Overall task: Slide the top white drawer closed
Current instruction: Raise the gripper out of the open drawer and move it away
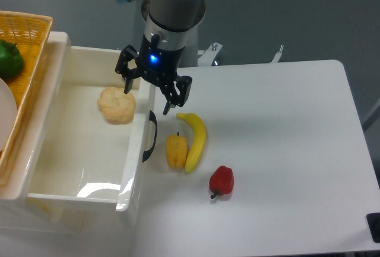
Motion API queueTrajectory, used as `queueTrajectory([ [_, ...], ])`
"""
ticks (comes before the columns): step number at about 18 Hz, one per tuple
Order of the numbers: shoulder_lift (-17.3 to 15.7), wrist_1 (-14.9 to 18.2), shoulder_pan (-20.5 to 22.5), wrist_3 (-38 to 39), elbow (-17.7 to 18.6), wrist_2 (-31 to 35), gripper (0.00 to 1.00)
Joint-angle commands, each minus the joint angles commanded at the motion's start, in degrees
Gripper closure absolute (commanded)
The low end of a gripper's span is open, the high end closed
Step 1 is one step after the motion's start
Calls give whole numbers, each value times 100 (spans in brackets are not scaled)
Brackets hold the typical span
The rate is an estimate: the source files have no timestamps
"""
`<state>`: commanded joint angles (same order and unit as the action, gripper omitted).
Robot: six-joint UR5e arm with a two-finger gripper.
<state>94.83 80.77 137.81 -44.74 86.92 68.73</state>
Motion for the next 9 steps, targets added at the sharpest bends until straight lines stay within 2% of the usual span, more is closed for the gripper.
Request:
queueTrajectory([
  [9,0,-18,378,18,70,79,0],
])
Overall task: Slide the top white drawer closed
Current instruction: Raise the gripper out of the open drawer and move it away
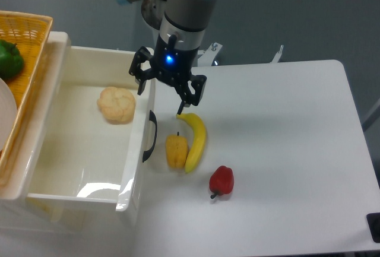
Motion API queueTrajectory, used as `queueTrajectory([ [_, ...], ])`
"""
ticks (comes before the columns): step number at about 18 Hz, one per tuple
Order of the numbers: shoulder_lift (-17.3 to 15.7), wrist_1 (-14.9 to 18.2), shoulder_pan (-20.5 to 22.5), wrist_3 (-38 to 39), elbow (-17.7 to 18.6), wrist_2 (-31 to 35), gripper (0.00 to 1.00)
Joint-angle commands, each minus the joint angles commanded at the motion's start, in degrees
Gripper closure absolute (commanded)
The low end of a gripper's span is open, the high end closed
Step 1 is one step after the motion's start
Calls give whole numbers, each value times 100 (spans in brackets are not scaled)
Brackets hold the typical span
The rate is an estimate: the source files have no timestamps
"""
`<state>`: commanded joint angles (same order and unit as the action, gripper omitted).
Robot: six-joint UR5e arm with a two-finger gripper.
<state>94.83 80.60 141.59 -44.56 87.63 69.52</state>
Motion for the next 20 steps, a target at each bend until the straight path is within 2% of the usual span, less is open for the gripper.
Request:
queueTrajectory([
  [6,44,9,97,18,18,1036,0],
  [16,140,17,439,492,53,1108,0],
  [20,342,0,492,588,97,1117,0],
])
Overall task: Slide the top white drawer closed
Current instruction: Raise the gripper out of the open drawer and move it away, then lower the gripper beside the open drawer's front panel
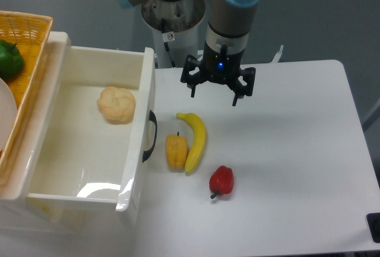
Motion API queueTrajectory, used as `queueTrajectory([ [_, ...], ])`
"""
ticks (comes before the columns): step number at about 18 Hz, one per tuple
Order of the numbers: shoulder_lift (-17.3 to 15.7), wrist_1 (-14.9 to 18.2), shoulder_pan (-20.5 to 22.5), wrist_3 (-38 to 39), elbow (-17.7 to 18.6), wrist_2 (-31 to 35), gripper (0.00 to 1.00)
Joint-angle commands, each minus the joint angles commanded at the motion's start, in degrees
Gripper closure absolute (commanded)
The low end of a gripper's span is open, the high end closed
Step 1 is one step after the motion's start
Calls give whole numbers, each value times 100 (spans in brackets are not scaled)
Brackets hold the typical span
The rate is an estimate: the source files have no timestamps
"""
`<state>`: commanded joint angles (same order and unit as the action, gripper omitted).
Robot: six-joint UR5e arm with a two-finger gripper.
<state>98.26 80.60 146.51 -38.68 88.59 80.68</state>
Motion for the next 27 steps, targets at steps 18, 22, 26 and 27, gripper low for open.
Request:
queueTrajectory([
  [18,1046,-598,-237,713,79,-61,0],
  [22,1196,-598,-246,704,70,-351,0],
  [26,1319,-598,-360,712,70,-404,0],
  [27,1345,-606,-378,713,70,-404,0],
])
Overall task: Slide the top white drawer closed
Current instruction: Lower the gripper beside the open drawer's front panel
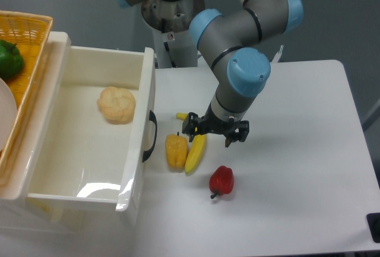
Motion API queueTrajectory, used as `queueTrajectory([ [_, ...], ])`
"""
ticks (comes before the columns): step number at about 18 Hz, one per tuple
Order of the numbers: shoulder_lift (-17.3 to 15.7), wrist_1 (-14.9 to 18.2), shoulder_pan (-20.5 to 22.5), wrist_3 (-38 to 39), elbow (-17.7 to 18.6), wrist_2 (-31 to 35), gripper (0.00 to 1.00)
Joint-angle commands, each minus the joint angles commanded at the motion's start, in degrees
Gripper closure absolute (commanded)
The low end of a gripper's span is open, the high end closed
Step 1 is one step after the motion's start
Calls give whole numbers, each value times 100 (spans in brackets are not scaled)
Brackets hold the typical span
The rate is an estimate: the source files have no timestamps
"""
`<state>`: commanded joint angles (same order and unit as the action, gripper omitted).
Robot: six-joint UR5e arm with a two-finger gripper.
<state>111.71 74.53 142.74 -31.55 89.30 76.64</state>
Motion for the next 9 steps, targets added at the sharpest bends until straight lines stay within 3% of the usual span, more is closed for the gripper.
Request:
queueTrajectory([
  [9,106,-79,-246,0,-9,-9,0],
])
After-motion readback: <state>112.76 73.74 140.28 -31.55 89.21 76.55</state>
